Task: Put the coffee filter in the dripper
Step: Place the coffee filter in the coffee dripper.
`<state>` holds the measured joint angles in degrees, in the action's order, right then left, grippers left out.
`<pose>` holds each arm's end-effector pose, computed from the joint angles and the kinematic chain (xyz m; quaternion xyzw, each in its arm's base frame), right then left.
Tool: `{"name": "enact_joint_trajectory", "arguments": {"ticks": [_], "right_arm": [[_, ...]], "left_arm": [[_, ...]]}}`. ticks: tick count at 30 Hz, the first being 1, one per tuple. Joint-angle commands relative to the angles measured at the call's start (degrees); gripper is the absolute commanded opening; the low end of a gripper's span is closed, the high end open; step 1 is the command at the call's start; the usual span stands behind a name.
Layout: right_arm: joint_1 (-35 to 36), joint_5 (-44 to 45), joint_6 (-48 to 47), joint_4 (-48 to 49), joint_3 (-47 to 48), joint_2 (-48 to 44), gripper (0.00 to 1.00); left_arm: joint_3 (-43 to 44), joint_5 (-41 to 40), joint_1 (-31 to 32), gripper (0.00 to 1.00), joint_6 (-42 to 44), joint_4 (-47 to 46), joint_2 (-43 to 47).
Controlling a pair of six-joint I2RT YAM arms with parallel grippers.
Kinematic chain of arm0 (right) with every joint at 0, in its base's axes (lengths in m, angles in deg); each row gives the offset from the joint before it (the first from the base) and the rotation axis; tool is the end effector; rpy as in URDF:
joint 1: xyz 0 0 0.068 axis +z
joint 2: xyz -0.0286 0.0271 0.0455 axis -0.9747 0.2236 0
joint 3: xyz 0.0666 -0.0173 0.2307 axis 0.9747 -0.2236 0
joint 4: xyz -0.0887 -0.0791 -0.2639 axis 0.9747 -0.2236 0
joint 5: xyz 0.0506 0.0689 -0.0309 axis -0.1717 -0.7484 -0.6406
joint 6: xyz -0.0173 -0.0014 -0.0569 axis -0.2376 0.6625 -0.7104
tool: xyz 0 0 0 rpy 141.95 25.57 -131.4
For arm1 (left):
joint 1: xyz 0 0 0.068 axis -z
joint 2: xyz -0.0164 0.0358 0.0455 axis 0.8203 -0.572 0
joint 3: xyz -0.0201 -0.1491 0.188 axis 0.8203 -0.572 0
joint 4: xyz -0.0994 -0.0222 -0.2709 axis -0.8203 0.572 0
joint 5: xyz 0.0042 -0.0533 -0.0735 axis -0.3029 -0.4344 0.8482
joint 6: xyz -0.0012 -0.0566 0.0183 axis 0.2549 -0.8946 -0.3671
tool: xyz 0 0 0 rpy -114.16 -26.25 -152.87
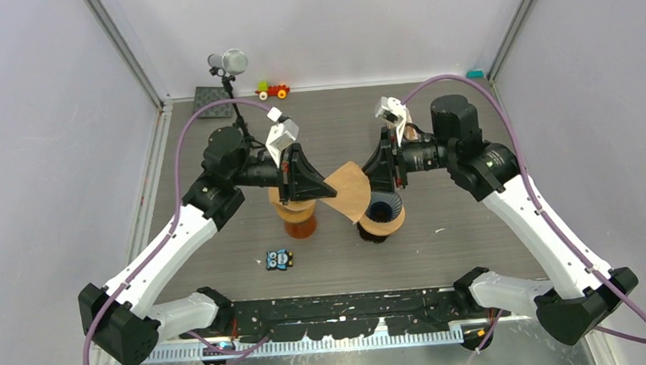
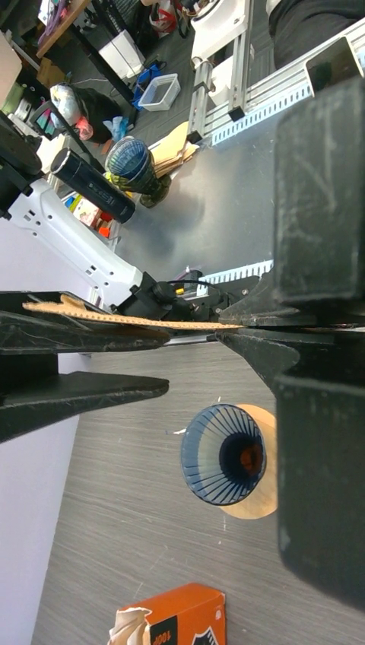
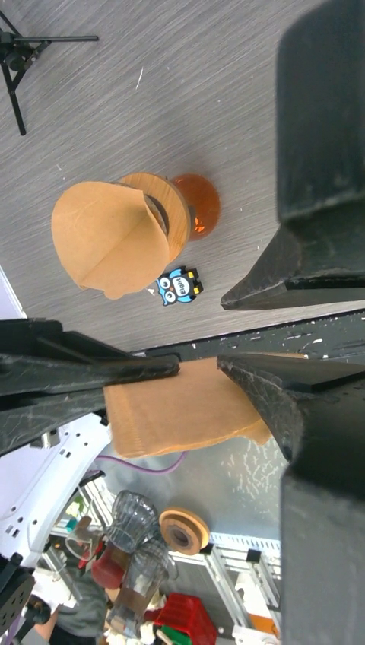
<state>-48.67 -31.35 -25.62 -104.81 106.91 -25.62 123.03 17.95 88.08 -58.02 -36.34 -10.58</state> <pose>0.2214 0.1597 0.3895 -0.4132 0.6651 0.4925 0.3800 0.2263 -0.1934 0.3582 0.4393 0.5514 -0.6046 0.3706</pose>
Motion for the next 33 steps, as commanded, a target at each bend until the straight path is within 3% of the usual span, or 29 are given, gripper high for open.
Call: {"name": "enact_joint_trajectory", "arguments": {"ticks": [1, 7, 10, 14, 22, 33], "right_arm": [[0.3, -2.3, 3.5, 6.1, -0.3, -0.9, 0.29], [0.1, 5.2, 1.4, 4.2, -0.4, -2.4, 0.06], [-0.9, 8.6, -1.0, 1.9, 0.5, -4.2, 0.03], [-2.0, 9.4, -4.0, -0.6, 0.5, -8.2, 0.06], [-2.4, 0.1, -11.7, -9.2, 2.0, -11.5, 0.27], [-1.6, -3.1, -3.2, -4.5, 3.0, -10.5, 0.28]], "left_arm": [[-1.4, 0.2, -0.4, 0.00, -2.8, -8.7, -0.3], [-2.7, 2.3, -0.7, 0.00, -5.0, -13.4, -0.2], [-3.9, 4.1, -1.0, 0.00, -6.6, -16.6, 0.2], [-4.9, 7.7, -1.2, 0.00, -7.3, -20.0, 0.3], [-4.8, 17.7, -1.3, 0.00, -7.0, -27.2, -1.2], [-3.8, 19.8, -1.5, 0.00, -4.1, -27.2, -4.8]]}}
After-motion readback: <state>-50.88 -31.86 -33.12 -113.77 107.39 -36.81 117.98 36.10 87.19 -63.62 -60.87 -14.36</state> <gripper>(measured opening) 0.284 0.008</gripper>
